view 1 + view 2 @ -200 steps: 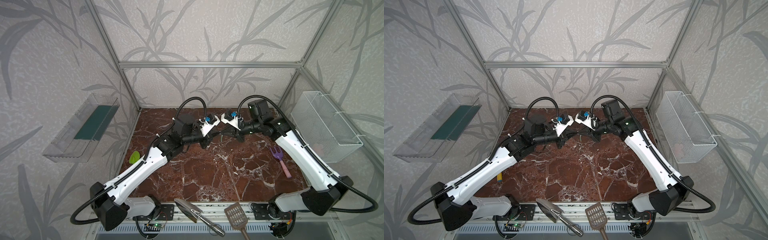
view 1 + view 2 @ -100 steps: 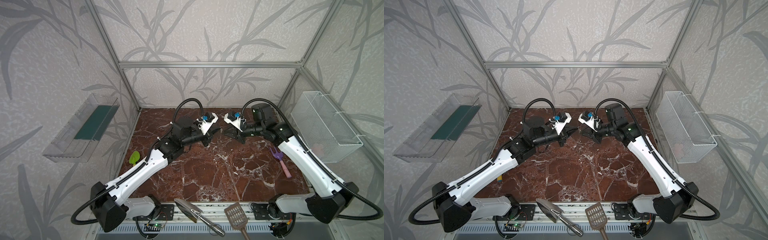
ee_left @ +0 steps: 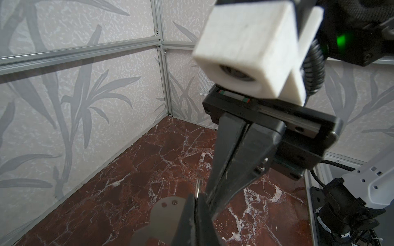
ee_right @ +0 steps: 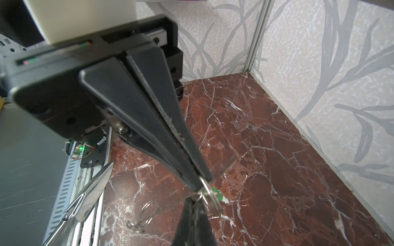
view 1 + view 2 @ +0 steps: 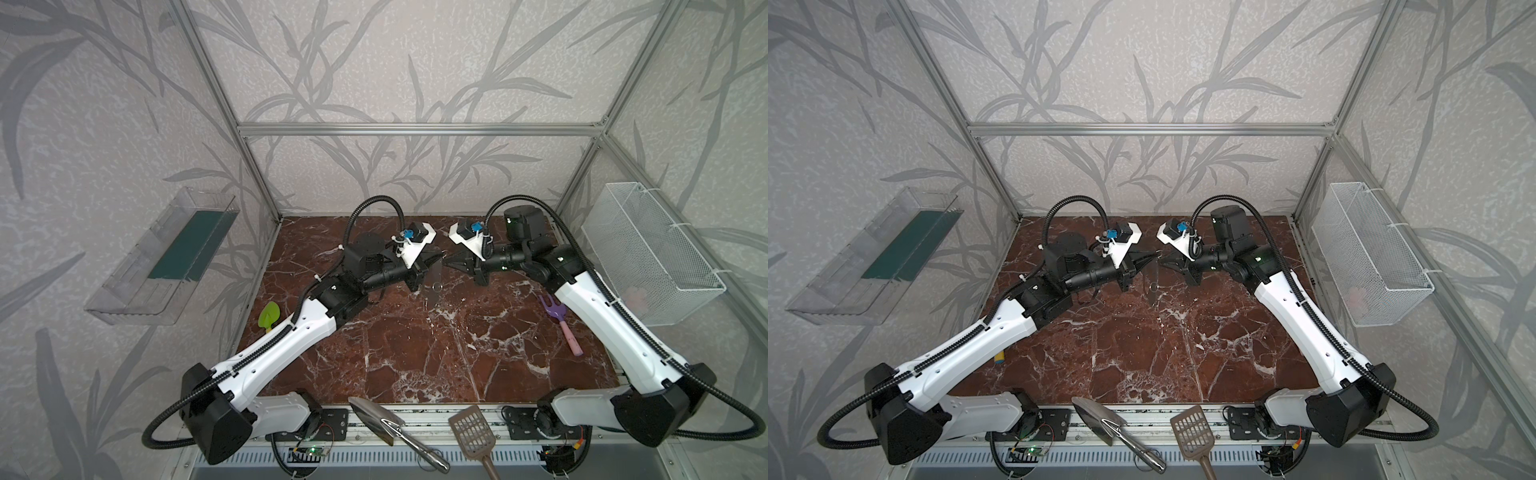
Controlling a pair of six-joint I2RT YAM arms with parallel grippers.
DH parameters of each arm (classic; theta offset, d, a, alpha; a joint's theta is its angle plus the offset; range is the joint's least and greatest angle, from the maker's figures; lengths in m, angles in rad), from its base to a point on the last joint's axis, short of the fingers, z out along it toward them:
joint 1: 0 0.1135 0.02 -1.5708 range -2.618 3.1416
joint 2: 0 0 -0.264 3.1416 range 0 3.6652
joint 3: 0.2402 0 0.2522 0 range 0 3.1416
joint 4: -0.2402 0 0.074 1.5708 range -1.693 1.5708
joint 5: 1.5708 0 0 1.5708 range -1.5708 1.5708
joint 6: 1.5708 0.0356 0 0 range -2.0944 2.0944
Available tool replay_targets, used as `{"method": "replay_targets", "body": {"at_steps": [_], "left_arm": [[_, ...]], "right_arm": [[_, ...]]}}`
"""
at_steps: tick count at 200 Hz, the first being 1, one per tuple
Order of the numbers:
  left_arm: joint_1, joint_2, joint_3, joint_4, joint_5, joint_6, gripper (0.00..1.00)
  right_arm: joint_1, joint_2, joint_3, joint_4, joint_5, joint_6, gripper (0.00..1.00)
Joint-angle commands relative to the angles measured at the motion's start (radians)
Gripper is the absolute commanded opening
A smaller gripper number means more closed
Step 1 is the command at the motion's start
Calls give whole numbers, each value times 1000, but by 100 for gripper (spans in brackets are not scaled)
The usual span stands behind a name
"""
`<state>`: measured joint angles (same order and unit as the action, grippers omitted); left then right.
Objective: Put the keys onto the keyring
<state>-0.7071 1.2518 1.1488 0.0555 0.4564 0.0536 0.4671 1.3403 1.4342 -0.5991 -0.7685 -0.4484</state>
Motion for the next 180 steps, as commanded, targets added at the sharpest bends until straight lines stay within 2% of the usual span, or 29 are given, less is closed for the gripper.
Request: {"method": "replay_targets", "body": {"at_steps": [1, 29, 53, 74, 146, 180], "left_arm": [[-8, -14, 0, 58, 25, -12, 0], [-9, -16, -1, 62, 24, -11, 0], [-10, -22, -11, 85, 12, -9, 0], [-9, -22, -14, 99, -6, -8, 0], [-11, -31, -53, 193, -132, -9, 0], [-12, -25, -68, 233, -190, -11, 0]], "right_arm": [[1, -7, -12, 32, -76, 11, 0], [0, -19, -28, 48, -59, 13, 0], [-5, -46, -55, 59, -12, 17, 16], [-17, -81, -98, 94, 10, 42, 24], [-28, -157, -262, 322, 85, 261, 37], [-28, -147, -295, 399, 54, 355, 40]]}}
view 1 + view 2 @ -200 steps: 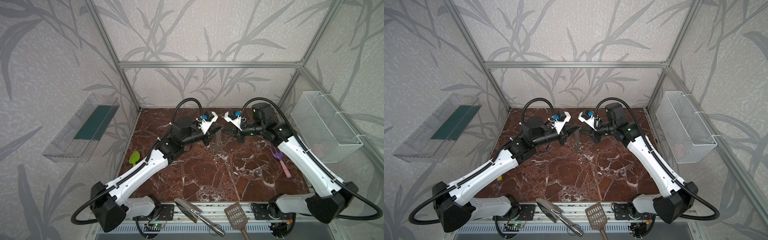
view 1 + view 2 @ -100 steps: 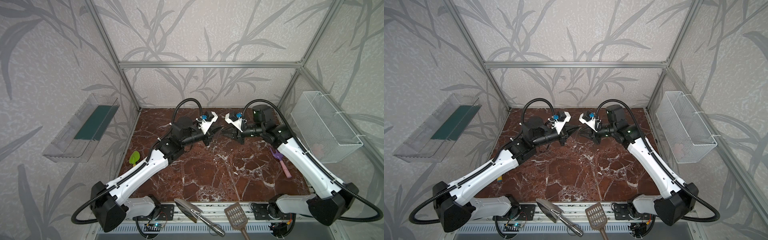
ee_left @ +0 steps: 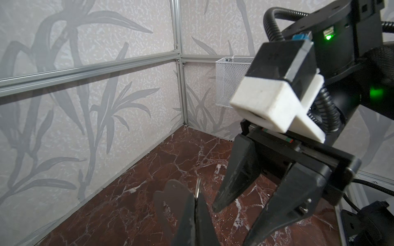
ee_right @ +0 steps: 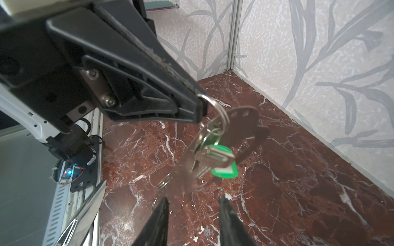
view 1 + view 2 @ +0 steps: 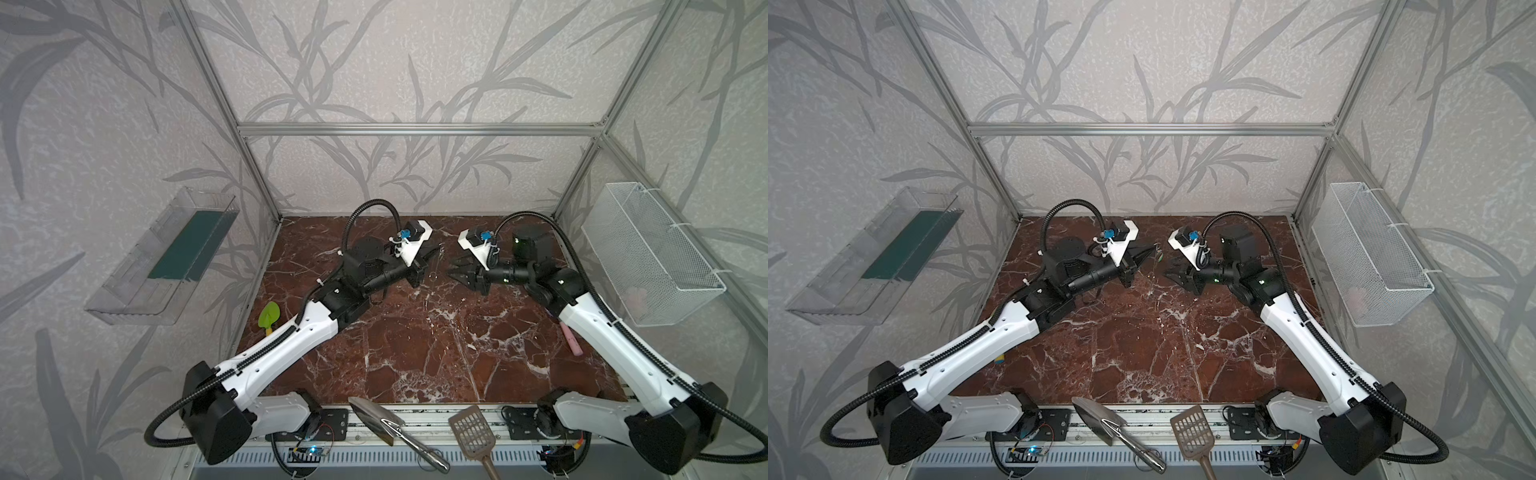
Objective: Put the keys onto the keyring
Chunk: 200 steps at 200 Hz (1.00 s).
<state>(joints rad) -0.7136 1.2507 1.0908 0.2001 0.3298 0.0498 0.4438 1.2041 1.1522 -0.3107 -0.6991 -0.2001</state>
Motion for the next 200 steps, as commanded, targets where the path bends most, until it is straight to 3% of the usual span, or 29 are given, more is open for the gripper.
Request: {"method": "replay_targets", "body": {"at_steps": [1, 99, 128, 200], "left_arm": [[-6, -24, -11, 88, -65, -7, 0], [-12, 8, -2, 97, -84, -10, 0], [-15, 9, -2, 101, -84, -11, 0], [-17, 1, -8, 100, -99, -5, 0]], "right_arm": [[-5, -10, -15, 113, -17, 109, 40], [9, 53, -50, 284, -13, 292, 42], [33, 76, -40, 290, -7, 292, 35], [42, 90, -31, 280, 28, 300, 5]]}}
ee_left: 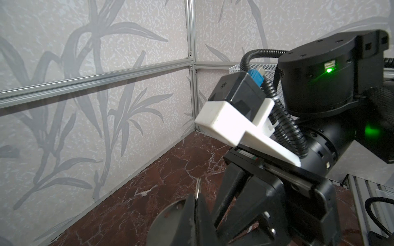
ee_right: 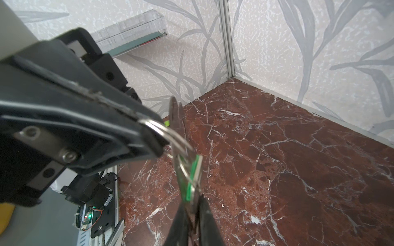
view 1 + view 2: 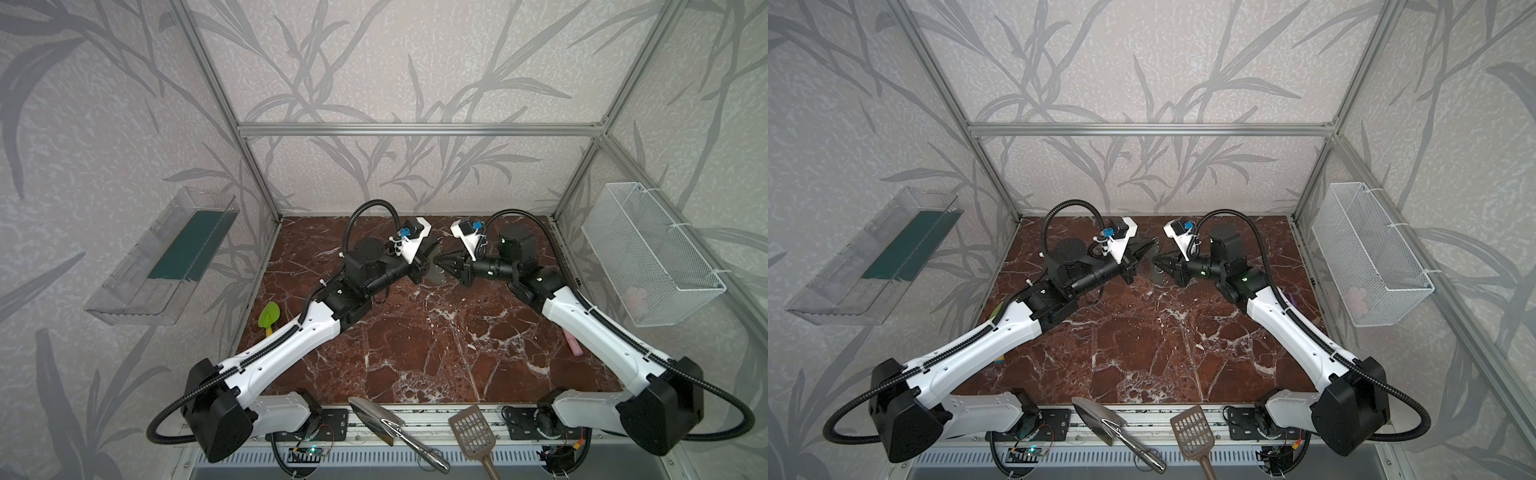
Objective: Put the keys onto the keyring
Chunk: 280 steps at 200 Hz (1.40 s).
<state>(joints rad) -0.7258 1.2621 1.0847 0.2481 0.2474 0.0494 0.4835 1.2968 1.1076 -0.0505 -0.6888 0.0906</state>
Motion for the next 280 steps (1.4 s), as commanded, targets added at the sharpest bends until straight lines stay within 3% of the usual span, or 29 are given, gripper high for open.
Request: {"method": "replay_targets", "body": {"at_steps": [1, 12, 37, 78, 109, 162, 188, 252, 280], "left_arm": [[-4, -10, -3, 52, -18, -5, 0], [-5, -10, -3, 49, -23, -5, 0], [-4, -15, 0, 29, -87, -18, 1], [11, -70, -26, -52, -170, 14, 22], [37, -107, -31, -172, -196, 30, 33], [118, -116, -38, -309, -16, -45, 40], [169, -111, -59, -267, 103, -117, 41], [190, -67, -40, -229, 299, -175, 41], [191, -62, -38, -223, 326, -183, 36]], "right_arm": [[2, -2, 13, 20, 18, 9, 5], [2, -4, 13, 20, 23, 12, 0], [3, -3, 14, 19, 39, 23, 0], [-7, -2, 17, 21, 50, 24, 0], [-34, 3, 27, 38, 11, 31, 0], [-46, 11, 49, 63, -55, 26, 0], [-46, 8, 41, 104, -120, 45, 0], [-46, 1, 17, 170, -179, 84, 0], [-46, 2, 10, 188, -187, 95, 0]]}}
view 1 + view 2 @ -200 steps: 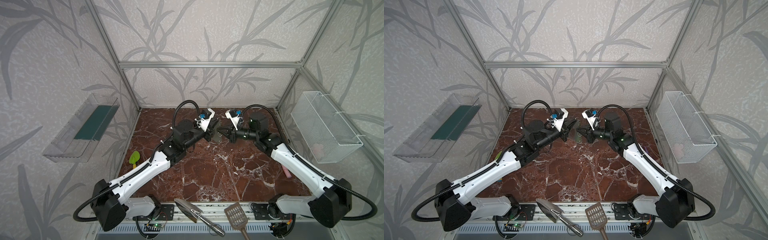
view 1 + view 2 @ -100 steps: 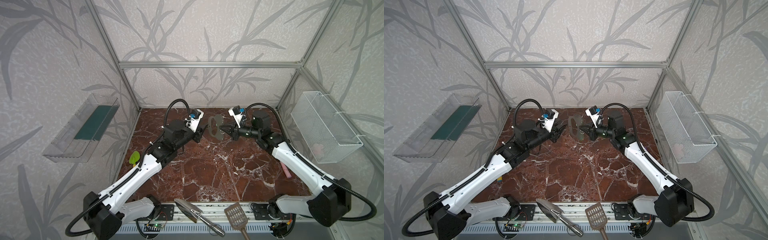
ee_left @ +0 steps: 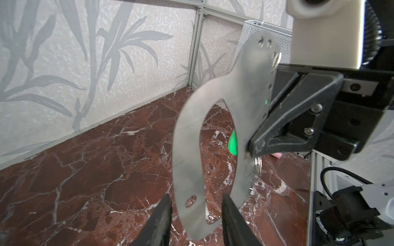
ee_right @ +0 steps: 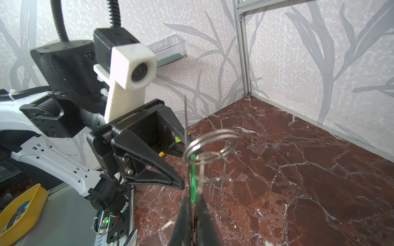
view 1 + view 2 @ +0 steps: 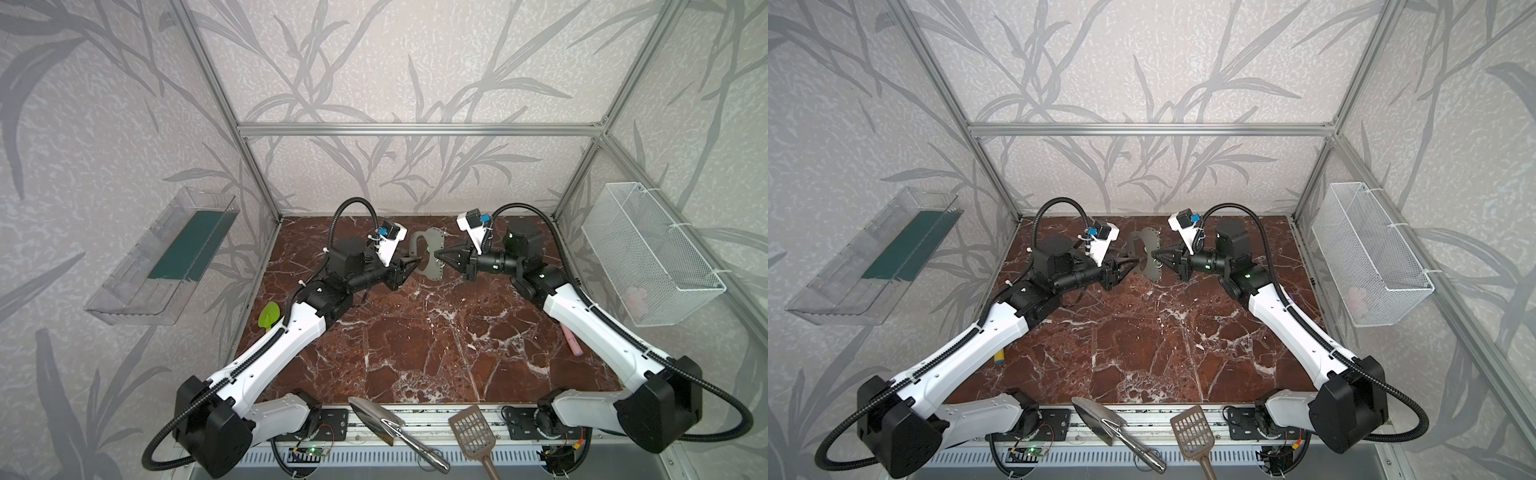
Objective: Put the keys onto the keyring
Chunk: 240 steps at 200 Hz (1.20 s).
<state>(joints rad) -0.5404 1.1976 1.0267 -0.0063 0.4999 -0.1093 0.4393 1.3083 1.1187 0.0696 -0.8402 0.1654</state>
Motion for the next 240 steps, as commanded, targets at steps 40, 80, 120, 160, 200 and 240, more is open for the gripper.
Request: {"method": "replay_targets", "body": {"at_steps": [40, 80, 120, 160, 200, 240], "left_arm": [[8, -9, 12, 46, 60, -25, 17], [13, -8, 13, 55, 37, -41, 0], [18, 0, 9, 89, 35, -65, 0], [23, 7, 11, 86, 35, -59, 0], [29, 12, 24, 38, -34, -47, 0], [33, 60, 95, -109, -196, -38, 0]], "right_arm": [[-4, 7, -4, 62, -19, 18, 0], [-10, 33, -1, 78, -20, 38, 0], [-13, 50, 11, 81, -24, 48, 5], [-27, 48, 11, 75, -7, 51, 28], [-45, 40, 6, 48, 60, 51, 36], [-62, 34, 2, 2, 148, 45, 38]]}}
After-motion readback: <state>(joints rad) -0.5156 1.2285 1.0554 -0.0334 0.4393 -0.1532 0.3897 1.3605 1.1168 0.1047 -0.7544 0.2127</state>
